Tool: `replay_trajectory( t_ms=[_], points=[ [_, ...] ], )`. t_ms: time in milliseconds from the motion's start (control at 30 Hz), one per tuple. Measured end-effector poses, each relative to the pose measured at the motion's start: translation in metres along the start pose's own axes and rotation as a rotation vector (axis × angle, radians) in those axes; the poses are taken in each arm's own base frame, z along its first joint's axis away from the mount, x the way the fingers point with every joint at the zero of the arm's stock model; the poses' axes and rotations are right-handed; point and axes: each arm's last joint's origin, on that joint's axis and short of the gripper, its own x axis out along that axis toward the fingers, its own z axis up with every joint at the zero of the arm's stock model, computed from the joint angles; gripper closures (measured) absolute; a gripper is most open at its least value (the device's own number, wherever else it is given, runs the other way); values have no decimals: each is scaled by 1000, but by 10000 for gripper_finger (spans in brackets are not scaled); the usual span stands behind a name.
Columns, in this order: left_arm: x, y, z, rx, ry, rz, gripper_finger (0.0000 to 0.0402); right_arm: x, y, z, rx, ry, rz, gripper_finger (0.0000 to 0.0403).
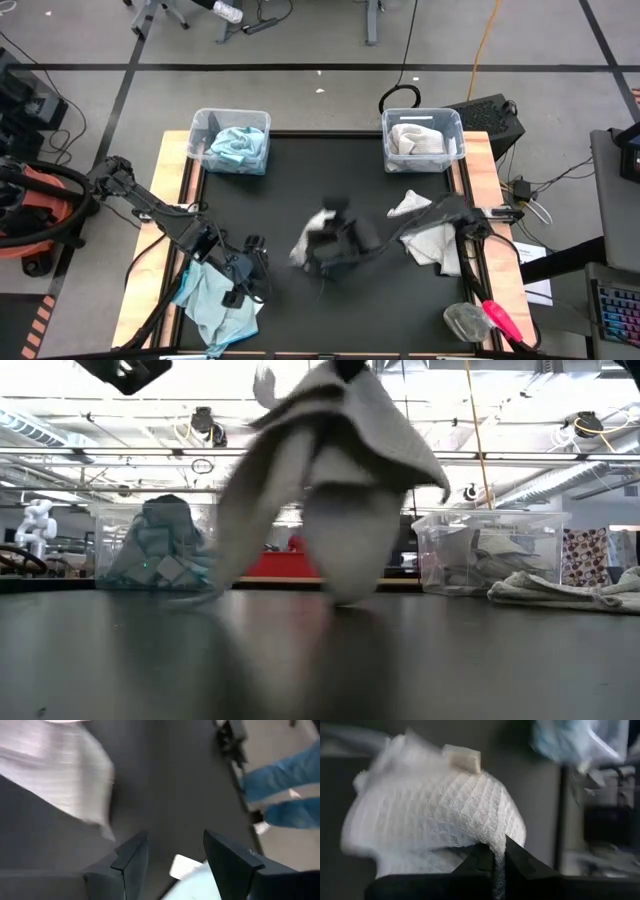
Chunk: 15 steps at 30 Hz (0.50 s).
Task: Sort microfiber towel by color & place in baskets
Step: Put the gray towel into the right transparent bin
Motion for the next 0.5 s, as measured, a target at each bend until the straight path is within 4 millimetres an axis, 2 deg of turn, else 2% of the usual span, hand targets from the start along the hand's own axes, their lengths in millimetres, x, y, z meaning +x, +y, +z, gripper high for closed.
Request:
replay_trajectory(
  t_ms=[167, 300, 500],
  points=[
    [-5, 18, 6, -54, -35, 59, 204, -32, -75, -32, 125, 30, -140, 402],
    [-10, 35, 11, -91, -72, 124, 204, -60, -129, -58, 239, -25, -234, 402],
    [-15, 59, 21, -143, -153, 186, 204, -92, -195, -106, 375, -43, -337, 402]
  ],
)
